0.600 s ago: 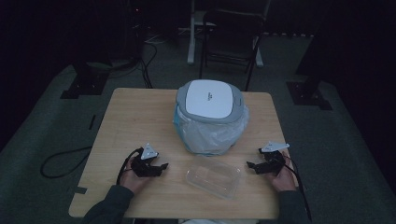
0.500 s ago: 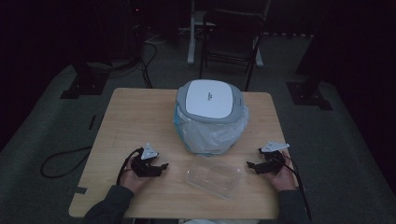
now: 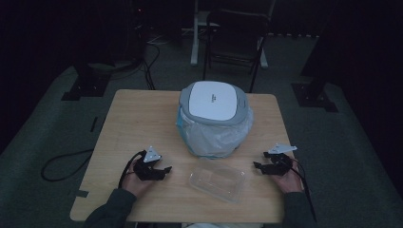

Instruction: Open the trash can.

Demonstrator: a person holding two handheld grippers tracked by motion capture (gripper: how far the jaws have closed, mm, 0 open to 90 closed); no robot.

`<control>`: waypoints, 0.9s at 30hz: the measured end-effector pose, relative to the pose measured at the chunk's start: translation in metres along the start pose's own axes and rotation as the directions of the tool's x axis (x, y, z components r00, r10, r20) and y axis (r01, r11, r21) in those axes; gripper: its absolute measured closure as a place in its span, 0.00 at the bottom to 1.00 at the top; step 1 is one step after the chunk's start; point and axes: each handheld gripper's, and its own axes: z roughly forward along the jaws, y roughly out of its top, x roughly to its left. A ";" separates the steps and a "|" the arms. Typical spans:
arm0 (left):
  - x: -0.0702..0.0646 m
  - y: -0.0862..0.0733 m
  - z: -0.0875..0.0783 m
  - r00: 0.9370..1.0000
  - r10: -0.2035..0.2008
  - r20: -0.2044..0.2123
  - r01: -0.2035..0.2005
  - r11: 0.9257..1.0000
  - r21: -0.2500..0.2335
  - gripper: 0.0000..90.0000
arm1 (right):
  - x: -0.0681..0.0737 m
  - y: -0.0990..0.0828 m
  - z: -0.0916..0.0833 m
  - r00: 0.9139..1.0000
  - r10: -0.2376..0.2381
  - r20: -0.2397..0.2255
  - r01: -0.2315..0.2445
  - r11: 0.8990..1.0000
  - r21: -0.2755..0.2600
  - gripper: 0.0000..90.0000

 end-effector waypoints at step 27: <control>-0.001 0.000 0.000 1.000 0.000 -0.003 0.000 1.000 0.003 0.35 | 0.002 0.024 -0.017 0.993 0.112 0.023 -0.113 0.993 0.044 0.61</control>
